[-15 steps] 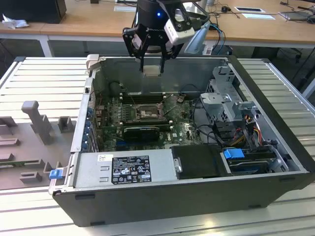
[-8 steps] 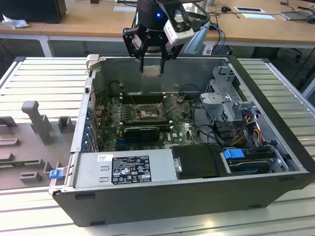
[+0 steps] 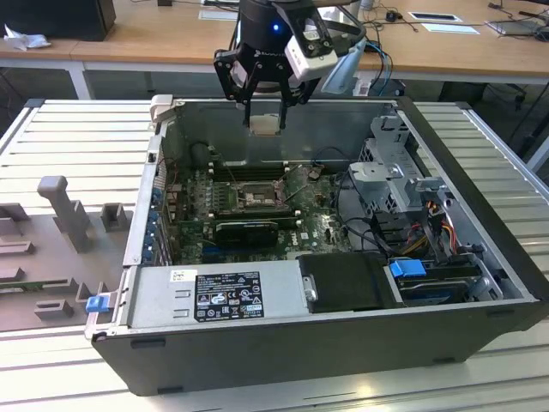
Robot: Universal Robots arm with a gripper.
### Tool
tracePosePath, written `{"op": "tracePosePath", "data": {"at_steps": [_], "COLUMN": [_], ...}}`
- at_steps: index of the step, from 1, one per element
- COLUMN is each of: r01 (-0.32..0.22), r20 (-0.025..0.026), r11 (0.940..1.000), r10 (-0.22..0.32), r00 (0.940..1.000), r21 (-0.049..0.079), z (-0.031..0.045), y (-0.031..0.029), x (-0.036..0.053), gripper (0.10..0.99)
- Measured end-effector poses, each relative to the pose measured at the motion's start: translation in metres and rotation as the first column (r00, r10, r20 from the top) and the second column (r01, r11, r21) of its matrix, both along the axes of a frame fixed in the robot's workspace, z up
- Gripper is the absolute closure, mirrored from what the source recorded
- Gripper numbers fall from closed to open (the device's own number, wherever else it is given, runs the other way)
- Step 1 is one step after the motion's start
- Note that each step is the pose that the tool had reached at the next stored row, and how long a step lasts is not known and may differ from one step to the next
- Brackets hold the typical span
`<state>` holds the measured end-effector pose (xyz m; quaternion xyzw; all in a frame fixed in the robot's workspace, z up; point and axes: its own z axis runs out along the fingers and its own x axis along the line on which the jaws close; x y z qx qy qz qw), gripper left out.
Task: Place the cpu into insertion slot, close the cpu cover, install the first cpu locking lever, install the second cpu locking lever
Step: 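Place the cpu into insertion slot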
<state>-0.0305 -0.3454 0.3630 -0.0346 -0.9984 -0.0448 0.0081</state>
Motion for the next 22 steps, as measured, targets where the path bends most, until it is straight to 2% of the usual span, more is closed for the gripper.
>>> {"op": "tracePosePath", "data": {"at_steps": [22], "r01": [0.046], "r20": [0.0], "r11": [0.9989], "r10": [-0.046], "r00": [0.9989], "r21": [0.0], "z": [-0.0006], "y": [0.0], "x": [0.0], "gripper": [0.557]}}
